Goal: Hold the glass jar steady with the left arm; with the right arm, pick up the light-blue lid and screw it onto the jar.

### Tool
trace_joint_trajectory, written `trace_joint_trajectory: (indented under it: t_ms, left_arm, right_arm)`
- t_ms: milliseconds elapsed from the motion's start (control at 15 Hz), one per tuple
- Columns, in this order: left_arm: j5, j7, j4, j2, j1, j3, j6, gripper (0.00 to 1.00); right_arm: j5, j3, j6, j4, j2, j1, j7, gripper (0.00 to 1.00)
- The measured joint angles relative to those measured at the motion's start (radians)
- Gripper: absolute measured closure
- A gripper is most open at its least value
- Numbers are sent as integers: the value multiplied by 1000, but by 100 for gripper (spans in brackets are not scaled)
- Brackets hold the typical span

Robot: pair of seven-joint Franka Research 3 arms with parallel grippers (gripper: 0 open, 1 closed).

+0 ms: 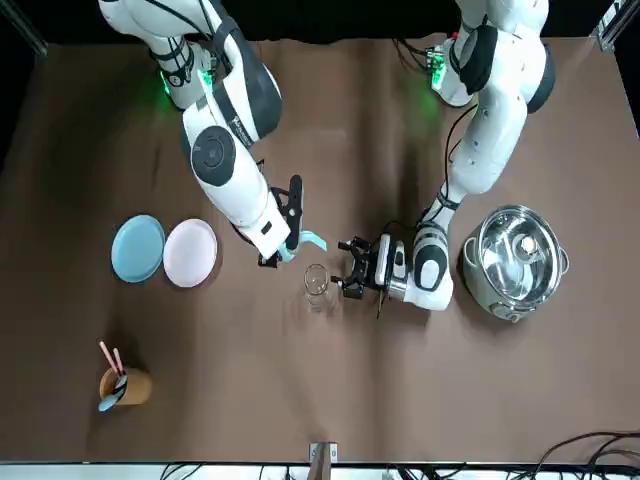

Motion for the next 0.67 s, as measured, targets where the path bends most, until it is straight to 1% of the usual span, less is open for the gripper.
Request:
trace_joint_trajectory:
  t_ms: [133, 200, 400, 533, 667]
  left_arm:
    - [0, -3, 0, 0, 8, 4, 0, 0]
    - [0, -36, -1, 1, 17, 4, 0, 0]
    - [-4, -175, -1, 4, 22, 5, 2, 0]
    - [-30, -214, -1, 7, 20, 5, 8, 0]
    - [-80, -223, 0, 13, 10, 4, 73, 0]
  right_arm:
    - [-24, 0, 17, 0, 0, 12, -43, 33]
    - [-49, 0, 26, 0, 1, 25, -69, 33]
    - [-56, -2, 27, 0, 9, 28, -156, 33]
    - [-57, -5, 40, 0, 18, 27, -193, 33]
    - [-57, -7, 69, 0, 25, 26, -202, 33]
